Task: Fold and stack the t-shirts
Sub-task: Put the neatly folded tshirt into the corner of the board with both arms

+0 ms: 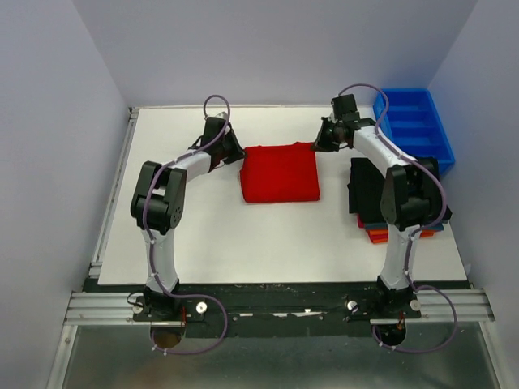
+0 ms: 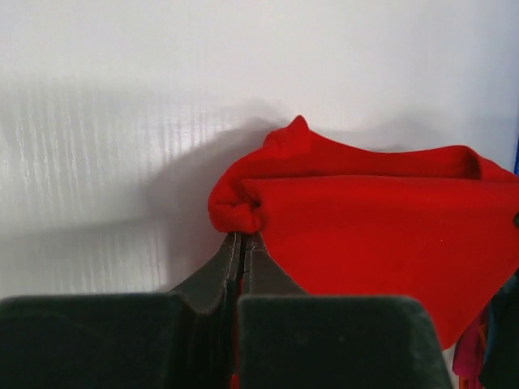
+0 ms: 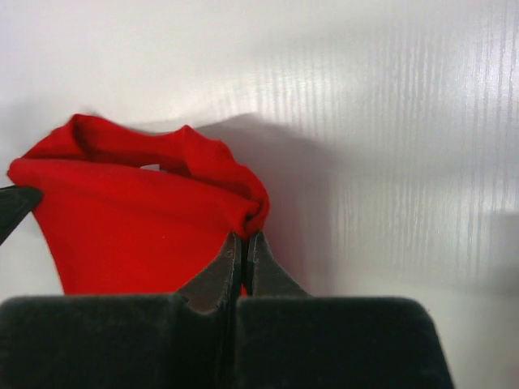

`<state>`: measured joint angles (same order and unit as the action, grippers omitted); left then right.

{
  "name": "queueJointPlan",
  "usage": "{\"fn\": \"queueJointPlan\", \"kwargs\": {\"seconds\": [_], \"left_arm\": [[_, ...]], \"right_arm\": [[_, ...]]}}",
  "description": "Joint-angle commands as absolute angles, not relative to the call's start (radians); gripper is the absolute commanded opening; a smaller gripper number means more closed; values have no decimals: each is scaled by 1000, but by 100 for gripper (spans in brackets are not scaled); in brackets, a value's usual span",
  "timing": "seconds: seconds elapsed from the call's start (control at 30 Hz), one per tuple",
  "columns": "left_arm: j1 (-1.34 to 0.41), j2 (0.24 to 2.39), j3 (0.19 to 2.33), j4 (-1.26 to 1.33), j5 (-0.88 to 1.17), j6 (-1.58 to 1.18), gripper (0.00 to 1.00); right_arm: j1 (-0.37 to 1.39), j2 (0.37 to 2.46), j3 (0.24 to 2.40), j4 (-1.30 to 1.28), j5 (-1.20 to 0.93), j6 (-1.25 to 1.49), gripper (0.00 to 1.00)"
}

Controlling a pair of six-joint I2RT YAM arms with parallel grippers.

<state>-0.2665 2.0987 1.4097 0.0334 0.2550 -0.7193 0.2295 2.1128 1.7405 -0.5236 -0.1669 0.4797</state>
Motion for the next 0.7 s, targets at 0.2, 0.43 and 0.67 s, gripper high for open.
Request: {"fn": "queueJointPlan", "kwargs": {"seconds": [0.2, 0.43, 0.67], "left_arm": [[-354, 1700, 1240, 77, 68, -620, 0], [-517, 1502, 1203, 25, -58, -621, 0], [-690, 1390, 1207, 2, -163, -658, 0]], "right_arm": [[229, 1745, 1510, -474, -138, 414, 1], [230, 1476, 1441, -586, 29, 417, 1], [210, 1221, 1450, -753, 274, 434, 1]]}}
